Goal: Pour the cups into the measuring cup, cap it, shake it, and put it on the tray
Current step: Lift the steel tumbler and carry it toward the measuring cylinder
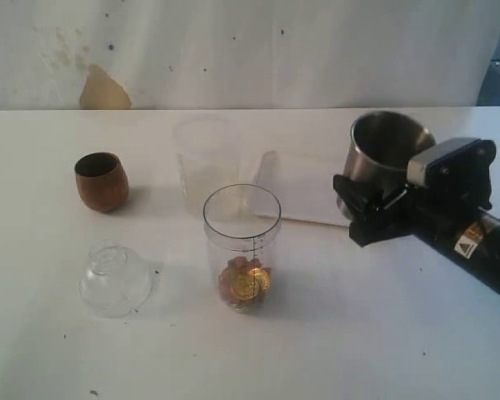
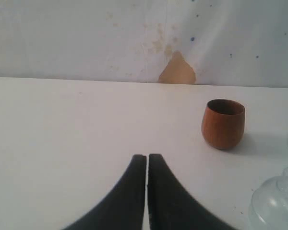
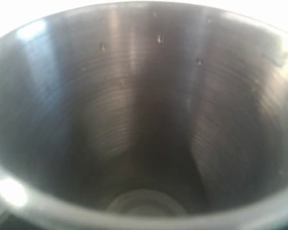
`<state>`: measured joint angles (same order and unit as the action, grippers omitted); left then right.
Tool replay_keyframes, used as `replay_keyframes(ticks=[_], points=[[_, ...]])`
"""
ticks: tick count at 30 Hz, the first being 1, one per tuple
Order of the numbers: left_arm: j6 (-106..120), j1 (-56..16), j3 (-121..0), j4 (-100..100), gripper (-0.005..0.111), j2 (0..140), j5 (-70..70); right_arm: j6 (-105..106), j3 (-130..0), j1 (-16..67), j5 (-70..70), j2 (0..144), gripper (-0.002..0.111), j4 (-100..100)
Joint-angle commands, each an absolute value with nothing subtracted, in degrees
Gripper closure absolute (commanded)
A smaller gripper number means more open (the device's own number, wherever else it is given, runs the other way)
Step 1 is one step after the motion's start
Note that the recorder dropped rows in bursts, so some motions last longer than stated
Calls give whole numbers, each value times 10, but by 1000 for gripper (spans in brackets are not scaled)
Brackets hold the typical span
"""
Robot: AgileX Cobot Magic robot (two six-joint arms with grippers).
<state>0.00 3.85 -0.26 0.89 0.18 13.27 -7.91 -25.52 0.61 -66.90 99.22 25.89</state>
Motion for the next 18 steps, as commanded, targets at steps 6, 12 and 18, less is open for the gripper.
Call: replay_keyframes(ticks=[6,12,18], points=[[0,38,0,11,105,0,133,-230,-376,6,-518,928,108,398],[0,38,0,11,105,0,133,-272,-442,6,-473,928,108,511],[0,38,0,11,105,0,133,-277,-457,18,-451,928,108,539]])
